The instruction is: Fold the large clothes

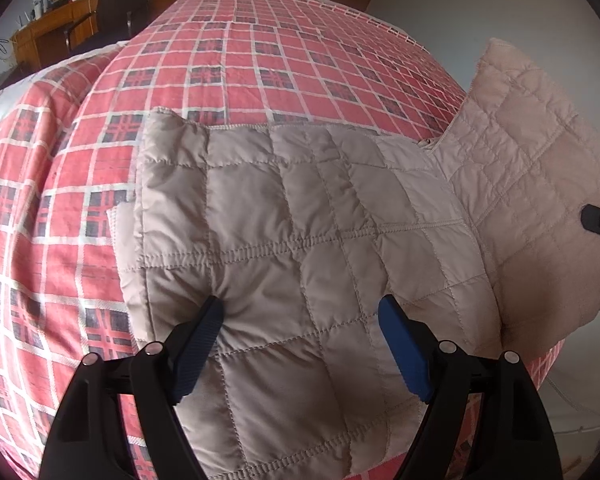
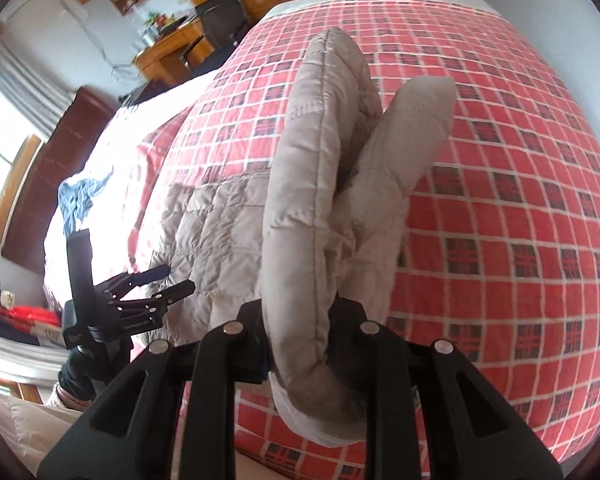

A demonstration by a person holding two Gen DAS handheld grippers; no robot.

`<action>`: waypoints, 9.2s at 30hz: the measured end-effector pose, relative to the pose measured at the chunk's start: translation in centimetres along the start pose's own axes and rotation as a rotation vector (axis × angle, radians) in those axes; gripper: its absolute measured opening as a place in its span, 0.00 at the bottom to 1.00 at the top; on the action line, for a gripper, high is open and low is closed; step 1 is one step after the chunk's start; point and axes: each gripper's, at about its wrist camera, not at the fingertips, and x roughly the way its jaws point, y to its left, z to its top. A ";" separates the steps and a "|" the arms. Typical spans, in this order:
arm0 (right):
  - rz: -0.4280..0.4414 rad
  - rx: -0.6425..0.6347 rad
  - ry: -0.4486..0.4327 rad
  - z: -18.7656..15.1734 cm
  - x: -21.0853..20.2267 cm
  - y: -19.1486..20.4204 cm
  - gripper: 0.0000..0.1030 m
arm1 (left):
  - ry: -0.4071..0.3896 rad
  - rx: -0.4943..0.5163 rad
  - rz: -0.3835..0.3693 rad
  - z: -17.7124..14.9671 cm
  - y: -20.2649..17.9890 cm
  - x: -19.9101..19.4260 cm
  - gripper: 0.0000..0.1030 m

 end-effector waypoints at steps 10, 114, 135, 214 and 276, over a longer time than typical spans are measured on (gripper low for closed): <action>0.023 -0.099 0.093 0.5 5.8 4.1 0.21 | -0.061 -0.103 -0.166 2.8 2.3 -4.0 0.78; 0.064 -0.012 0.147 -2.2 9.6 4.1 0.72 | 0.139 -0.238 -0.496 -1.7 5.2 -6.6 0.20; 0.073 -0.061 0.207 -3.6 12.1 5.4 0.77 | 0.122 -0.139 -0.444 -7.2 10.1 -4.8 0.39; -0.010 -0.139 0.206 -3.4 12.3 7.9 0.79 | -0.007 -0.318 -0.366 4.5 13.8 -1.0 0.31; 0.657 0.257 0.188 -0.2 17.5 -5.4 0.80 | 0.077 -0.332 -0.682 2.2 14.2 3.7 0.94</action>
